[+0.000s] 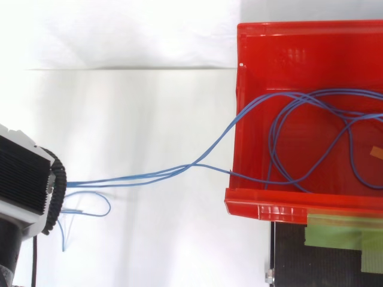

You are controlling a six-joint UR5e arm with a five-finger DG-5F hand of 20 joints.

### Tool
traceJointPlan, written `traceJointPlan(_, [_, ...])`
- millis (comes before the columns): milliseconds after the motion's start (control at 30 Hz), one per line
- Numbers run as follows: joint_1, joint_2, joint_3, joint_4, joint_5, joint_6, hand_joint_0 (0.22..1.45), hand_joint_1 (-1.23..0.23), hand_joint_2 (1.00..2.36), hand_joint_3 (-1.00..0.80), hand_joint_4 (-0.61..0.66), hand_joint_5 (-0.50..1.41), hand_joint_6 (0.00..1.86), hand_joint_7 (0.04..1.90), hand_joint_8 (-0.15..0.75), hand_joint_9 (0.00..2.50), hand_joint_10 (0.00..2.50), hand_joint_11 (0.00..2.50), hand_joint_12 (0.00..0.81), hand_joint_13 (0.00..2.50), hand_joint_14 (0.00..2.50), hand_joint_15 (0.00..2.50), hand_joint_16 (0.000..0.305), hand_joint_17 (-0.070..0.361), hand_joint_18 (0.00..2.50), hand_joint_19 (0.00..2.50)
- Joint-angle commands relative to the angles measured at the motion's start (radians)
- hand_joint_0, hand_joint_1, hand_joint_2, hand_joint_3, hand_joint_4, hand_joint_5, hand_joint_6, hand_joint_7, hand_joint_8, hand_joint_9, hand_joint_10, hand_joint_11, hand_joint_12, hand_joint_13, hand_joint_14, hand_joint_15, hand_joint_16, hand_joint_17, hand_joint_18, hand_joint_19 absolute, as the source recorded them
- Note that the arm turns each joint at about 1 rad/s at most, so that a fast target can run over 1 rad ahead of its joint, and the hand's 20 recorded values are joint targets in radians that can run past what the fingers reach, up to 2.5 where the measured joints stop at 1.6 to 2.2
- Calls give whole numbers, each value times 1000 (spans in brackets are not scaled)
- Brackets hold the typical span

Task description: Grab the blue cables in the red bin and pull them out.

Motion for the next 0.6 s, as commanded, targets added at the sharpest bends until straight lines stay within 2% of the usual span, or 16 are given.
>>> traceJointPlan(0, [0, 0, 1, -2, 0, 1, 966, -925, 1001, -973, -42, 743, 917, 570, 190, 1194, 15, 1474, 306, 1094, 29, 1010, 41, 92, 738, 500])
traceJointPlan(267, [2, 0, -1, -2, 0, -1, 971, -925, 1000, -987, -39, 742, 908, 561, 187, 1198, 15, 1503, 282, 1247, 22, 1414, 42, 94, 812, 639])
traceJointPlan(567, [2, -1, -1, 0, 0, -2, 975, -926, 1000, -1000, -44, 752, 885, 580, 188, 1198, 14, 1507, 276, 1313, 15, 1554, 42, 95, 843, 679])
